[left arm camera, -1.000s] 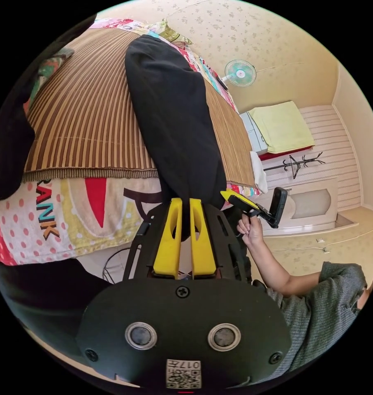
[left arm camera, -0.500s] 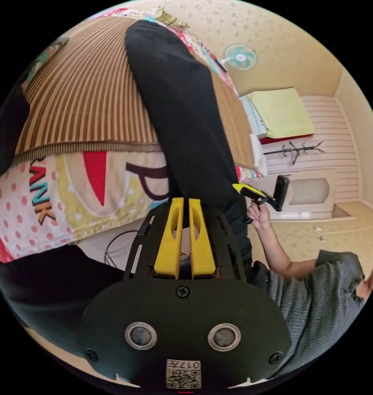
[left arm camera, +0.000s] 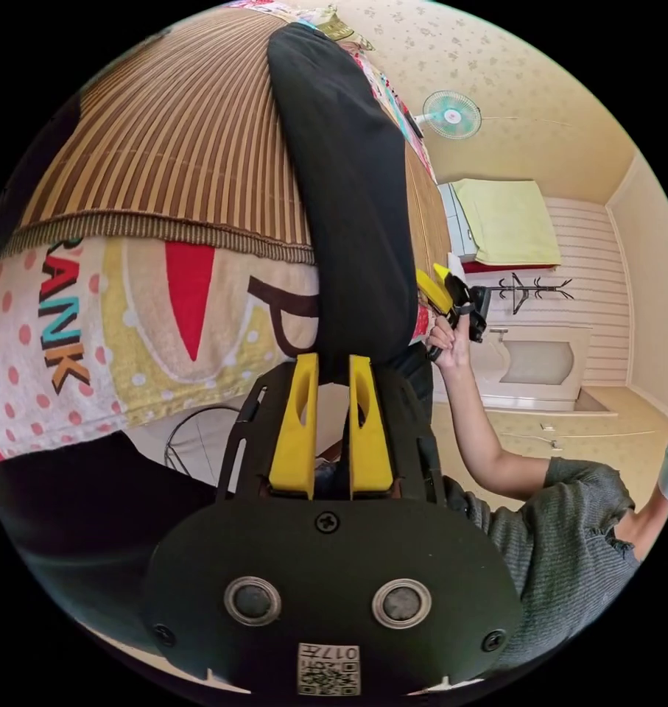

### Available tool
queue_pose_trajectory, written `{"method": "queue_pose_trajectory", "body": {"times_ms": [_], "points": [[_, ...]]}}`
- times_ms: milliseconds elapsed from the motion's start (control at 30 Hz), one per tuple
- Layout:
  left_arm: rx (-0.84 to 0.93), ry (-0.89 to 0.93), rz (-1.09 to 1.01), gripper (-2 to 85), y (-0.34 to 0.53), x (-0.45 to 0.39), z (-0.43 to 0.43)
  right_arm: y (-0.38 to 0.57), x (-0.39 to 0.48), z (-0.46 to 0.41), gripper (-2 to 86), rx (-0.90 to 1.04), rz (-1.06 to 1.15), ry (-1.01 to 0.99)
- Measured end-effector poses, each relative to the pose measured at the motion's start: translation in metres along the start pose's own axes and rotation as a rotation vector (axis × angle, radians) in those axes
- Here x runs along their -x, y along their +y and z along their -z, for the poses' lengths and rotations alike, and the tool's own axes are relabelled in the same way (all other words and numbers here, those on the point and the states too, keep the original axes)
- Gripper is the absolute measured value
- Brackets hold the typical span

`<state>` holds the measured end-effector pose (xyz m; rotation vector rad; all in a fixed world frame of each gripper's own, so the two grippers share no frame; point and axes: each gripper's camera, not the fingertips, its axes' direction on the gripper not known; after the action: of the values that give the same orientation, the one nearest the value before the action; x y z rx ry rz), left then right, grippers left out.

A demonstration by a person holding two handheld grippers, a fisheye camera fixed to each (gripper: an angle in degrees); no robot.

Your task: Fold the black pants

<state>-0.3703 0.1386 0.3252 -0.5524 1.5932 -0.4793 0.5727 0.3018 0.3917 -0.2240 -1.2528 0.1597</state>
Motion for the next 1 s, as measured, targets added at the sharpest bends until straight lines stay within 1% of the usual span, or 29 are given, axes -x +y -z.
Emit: {"method": "queue_pose_trajectory", "body": {"times_ms": [133,200,267,400,500,567,600,633,667,700,767,900,967,1000], "points": [[0.007,-0.018,-0.014,5.9,0.005,-0.005,0.007,-0.086,-0.001,-0.013,13.5,0.018,0.013,0.03],[0.019,-0.027,-0.019,4.2,0.007,-0.009,0.011,-0.127,-0.009,-0.017,14.3,0.01,-0.012,0.005],[0.024,-0.018,-0.035,2.7,0.009,-0.011,0.014,-0.181,-0.025,-0.022,15.4,-0.018,-0.066,-0.047],[0.006,0.034,-0.053,0.0,0.016,-0.013,0.024,-0.253,-0.054,-0.025,14.9,-0.085,-0.161,-0.161],[-0.011,0.019,-0.051,-0.4,0.018,-0.012,0.029,-0.299,-0.079,-0.03,13.1,-0.146,-0.223,-0.396],[-0.025,0.034,-0.04,-0.5,0.018,-0.008,0.032,-0.318,-0.103,-0.022,10.3,-0.288,-0.306,-0.62],[-0.037,0.048,-0.037,-0.5,0.018,-0.005,0.034,-0.32,-0.11,-0.02,9.0,-0.309,-0.334,-0.651],[-0.042,0.054,-0.036,-0.5,0.018,-0.004,0.035,-0.324,-0.119,-0.018,6.4,-0.311,-0.392,-0.631],[-0.05,0.057,-0.034,-0.5,0.018,-0.001,0.036,-0.324,-0.123,-0.008,3.6,-0.336,-0.395,-0.553],[-0.055,0.049,-0.028,-0.5,0.018,0.001,0.035,-0.324,-0.124,-0.003,3.3,-0.342,-0.399,-0.497],[-0.057,0.036,-0.019,-0.4,0.018,0.004,0.033,-0.322,-0.127,0.008,2.6,-0.32,-0.398,-0.3],[-0.076,0.012,-0.012,0.9,0.021,0.005,0.024,-0.321,-0.113,0.009,3.7,-0.263,-0.339,-0.35],[-0.094,-0.01,-0.006,2.8,0.023,0.003,0.021,-0.314,-0.089,0.014,6.0,-0.178,-0.215,-0.343],[-0.11,-0.023,-0.004,4.4,0.023,0.002,0.02,-0.311,-0.083,0.013,6.6,-0.142,-0.189,-0.328]]}}
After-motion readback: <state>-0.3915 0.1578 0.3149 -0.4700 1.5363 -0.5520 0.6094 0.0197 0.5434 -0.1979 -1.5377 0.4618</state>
